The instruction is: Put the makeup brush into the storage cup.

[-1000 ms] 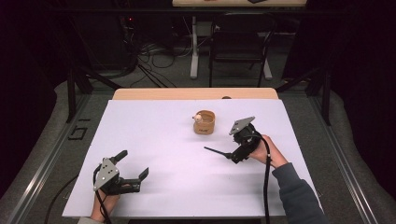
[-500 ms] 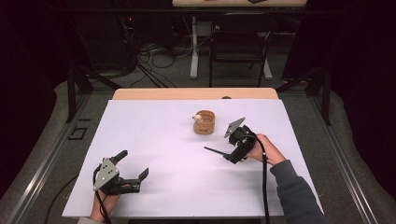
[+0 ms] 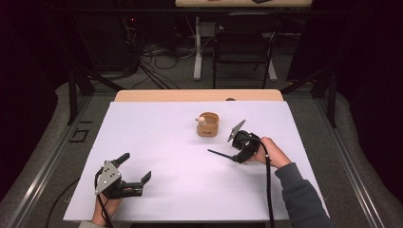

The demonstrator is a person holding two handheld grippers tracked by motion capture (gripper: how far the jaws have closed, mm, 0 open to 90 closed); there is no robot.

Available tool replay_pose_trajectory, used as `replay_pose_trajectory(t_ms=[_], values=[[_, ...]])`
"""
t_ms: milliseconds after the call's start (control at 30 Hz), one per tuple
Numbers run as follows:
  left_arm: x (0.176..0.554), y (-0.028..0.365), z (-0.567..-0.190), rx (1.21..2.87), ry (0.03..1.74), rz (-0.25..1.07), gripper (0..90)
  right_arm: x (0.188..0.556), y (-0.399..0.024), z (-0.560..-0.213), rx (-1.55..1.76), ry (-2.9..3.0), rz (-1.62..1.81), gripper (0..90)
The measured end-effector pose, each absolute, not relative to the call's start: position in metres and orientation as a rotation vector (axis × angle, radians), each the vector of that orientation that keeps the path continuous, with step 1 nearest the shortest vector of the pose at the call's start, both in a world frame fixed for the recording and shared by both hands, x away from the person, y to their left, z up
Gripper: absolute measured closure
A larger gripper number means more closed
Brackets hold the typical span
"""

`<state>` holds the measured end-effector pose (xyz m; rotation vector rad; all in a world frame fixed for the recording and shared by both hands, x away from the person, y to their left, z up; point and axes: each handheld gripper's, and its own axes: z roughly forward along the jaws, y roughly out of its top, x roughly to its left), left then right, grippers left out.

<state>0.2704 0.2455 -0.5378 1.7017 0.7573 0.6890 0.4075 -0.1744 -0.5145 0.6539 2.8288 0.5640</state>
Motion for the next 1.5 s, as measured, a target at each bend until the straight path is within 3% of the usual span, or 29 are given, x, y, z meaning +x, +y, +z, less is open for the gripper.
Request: replay_pose_trajectory(t_ms=[533,1500], values=[[0.27,0.245,-0.538,1.71,0.752,0.695,0.0,0.409,-0.173,-0.522,0.693,2.901,0.464,71.2],[0.271,0.244,-0.538,1.721,0.747,0.693,0.0,0.408,-0.164,-0.528,0.721,2.931,0.316,83.4]])
